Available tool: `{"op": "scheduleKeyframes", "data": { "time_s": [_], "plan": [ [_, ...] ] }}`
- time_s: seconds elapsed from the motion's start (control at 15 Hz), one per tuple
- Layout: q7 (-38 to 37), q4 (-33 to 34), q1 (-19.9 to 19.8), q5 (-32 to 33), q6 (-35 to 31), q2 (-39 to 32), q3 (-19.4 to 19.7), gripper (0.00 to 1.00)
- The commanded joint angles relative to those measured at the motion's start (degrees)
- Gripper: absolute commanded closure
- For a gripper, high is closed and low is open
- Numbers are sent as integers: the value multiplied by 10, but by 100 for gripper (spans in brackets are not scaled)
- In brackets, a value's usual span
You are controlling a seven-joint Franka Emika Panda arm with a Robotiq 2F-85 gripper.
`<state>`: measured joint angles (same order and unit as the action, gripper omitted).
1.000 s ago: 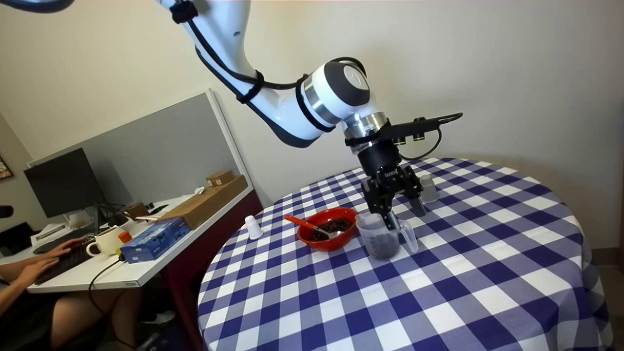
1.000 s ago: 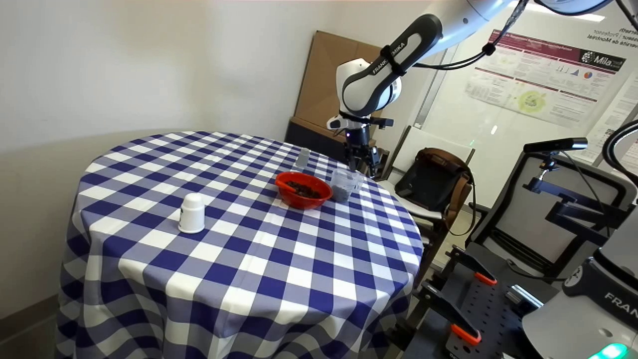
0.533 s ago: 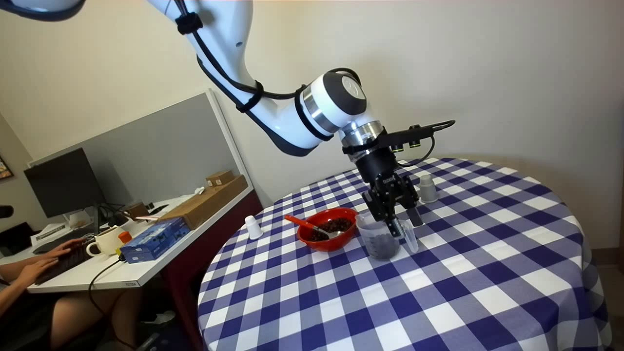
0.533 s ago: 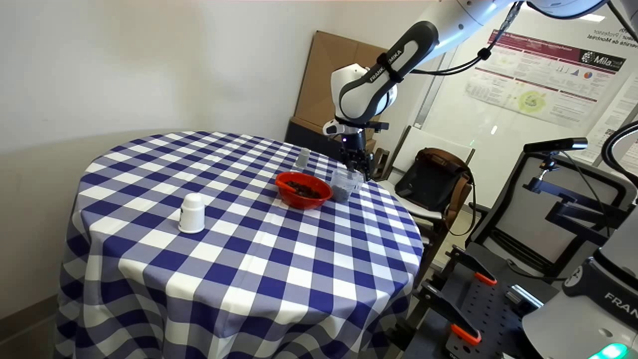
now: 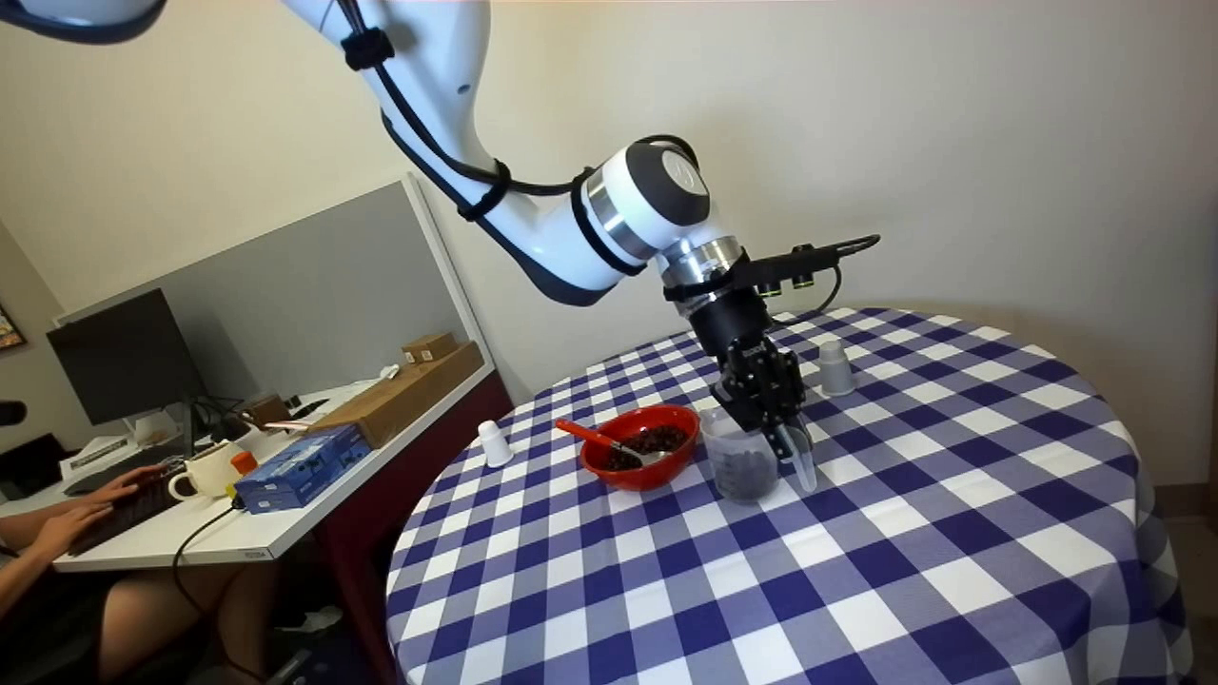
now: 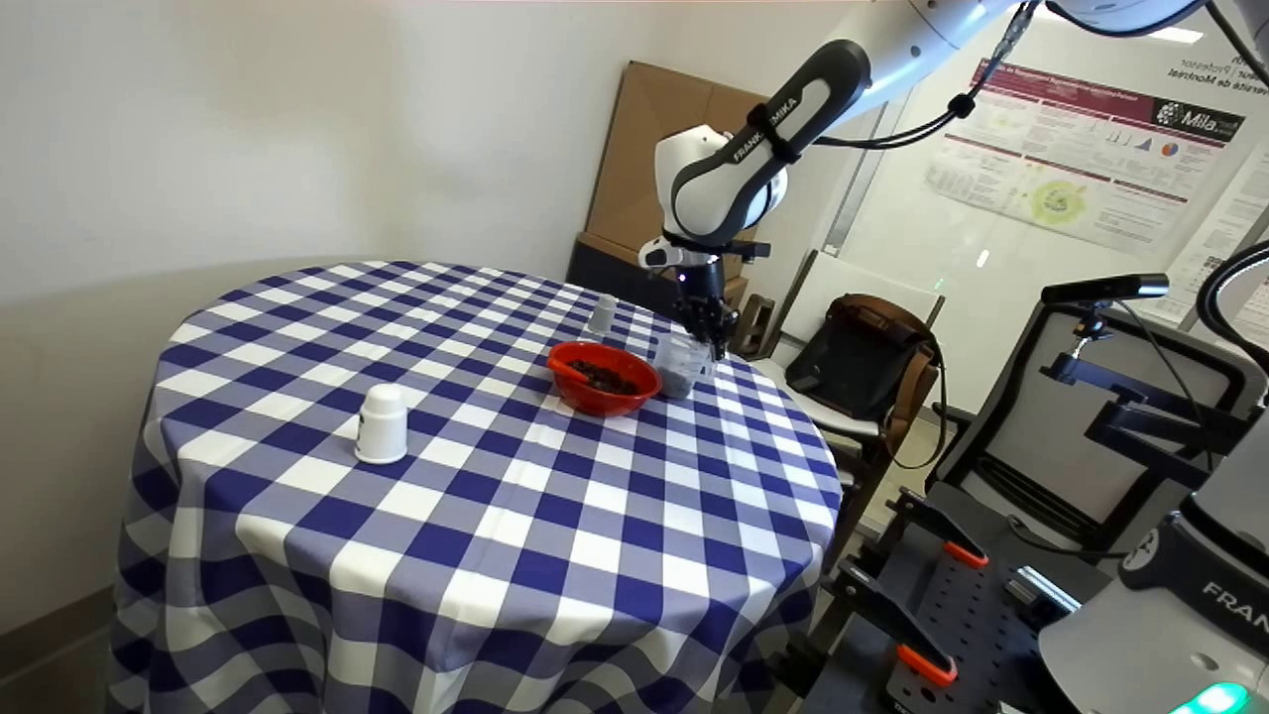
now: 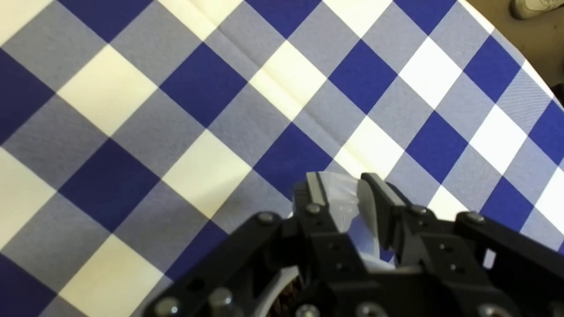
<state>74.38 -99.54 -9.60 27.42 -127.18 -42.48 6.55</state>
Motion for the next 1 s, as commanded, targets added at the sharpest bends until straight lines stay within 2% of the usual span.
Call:
{"op": "scheduleKeyframes", "data": {
  "time_s": [0.0,0.2,0.4,0.6,0.93],
  "plan": [
    [-4,-4,5,10,-4,8,1,88],
    [-18,-21,19,26,-5,32,8,88],
    [-45,-41,52,85,-7,69,24,88],
    [-99,-63,84,174,-2,111,27,88],
    [-239,-132,133,355,18,178,9,88]
  ]
}}
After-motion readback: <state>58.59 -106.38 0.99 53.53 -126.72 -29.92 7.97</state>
